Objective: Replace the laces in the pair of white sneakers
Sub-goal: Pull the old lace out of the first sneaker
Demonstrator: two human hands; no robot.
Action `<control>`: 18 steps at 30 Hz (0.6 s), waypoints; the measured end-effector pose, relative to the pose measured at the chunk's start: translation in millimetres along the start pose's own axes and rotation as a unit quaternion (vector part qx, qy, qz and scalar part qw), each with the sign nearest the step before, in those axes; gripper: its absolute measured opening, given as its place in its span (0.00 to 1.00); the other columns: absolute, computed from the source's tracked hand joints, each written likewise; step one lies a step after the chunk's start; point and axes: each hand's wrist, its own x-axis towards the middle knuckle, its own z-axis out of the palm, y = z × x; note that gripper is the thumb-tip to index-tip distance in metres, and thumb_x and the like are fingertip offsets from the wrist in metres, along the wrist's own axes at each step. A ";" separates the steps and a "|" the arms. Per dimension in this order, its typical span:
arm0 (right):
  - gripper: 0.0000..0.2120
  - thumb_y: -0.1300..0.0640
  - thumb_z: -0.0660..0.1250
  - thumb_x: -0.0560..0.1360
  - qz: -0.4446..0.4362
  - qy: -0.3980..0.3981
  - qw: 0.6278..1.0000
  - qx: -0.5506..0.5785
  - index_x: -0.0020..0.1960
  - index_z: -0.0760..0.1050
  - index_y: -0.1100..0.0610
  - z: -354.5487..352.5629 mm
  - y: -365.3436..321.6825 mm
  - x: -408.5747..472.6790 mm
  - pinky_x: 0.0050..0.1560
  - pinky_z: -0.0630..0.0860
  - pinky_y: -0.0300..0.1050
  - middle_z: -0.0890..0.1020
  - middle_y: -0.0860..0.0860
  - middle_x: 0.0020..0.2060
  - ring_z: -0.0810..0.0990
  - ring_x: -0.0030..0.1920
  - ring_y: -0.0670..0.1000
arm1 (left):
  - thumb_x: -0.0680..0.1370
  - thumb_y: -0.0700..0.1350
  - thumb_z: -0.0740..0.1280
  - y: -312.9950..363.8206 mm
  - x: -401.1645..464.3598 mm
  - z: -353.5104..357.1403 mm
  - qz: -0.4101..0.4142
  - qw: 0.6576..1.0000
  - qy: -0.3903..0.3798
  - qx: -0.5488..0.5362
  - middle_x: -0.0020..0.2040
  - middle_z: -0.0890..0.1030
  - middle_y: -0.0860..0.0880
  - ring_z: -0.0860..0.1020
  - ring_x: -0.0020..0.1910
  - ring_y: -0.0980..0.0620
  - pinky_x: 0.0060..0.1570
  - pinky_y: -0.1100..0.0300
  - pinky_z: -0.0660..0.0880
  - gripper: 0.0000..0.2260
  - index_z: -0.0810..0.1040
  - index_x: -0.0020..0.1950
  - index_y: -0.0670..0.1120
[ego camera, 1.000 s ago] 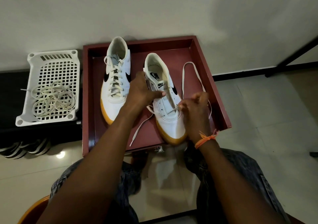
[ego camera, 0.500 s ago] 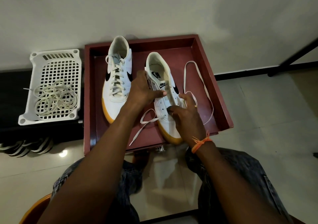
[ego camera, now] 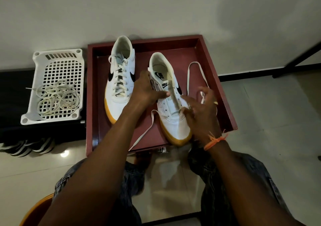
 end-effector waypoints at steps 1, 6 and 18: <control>0.10 0.56 0.72 0.73 -0.024 -0.020 0.999 -0.020 0.54 0.82 0.53 6.6 -5.7 -2.5 0.64 0.71 0.54 0.69 0.60 0.66 0.66 0.69 0.59 | 0.63 0.46 0.83 -0.3 0.0 0.2 0.000 1.000 0.000 0.003 0.57 0.79 0.50 0.78 0.54 0.54 0.55 0.52 0.78 0.33 0.70 0.61 0.46; 0.02 0.60 0.71 0.72 -0.055 -0.022 0.994 -0.090 0.44 0.80 0.58 23.4 -15.2 -4.5 0.58 0.73 0.63 0.73 0.60 0.60 0.71 0.64 0.62 | 0.63 0.46 0.83 1.8 -0.6 -0.6 -0.001 1.000 0.004 0.007 0.56 0.79 0.51 0.79 0.53 0.55 0.53 0.54 0.79 0.33 0.70 0.61 0.46; 0.13 0.60 0.71 0.74 0.037 -0.002 0.998 0.042 0.58 0.79 0.54 -1.7 4.4 6.2 0.59 0.69 0.42 0.65 0.58 0.67 0.66 0.63 0.50 | 0.63 0.45 0.83 4.4 0.4 -0.7 -0.012 1.000 0.000 0.015 0.56 0.78 0.50 0.78 0.52 0.53 0.49 0.59 0.78 0.34 0.69 0.62 0.44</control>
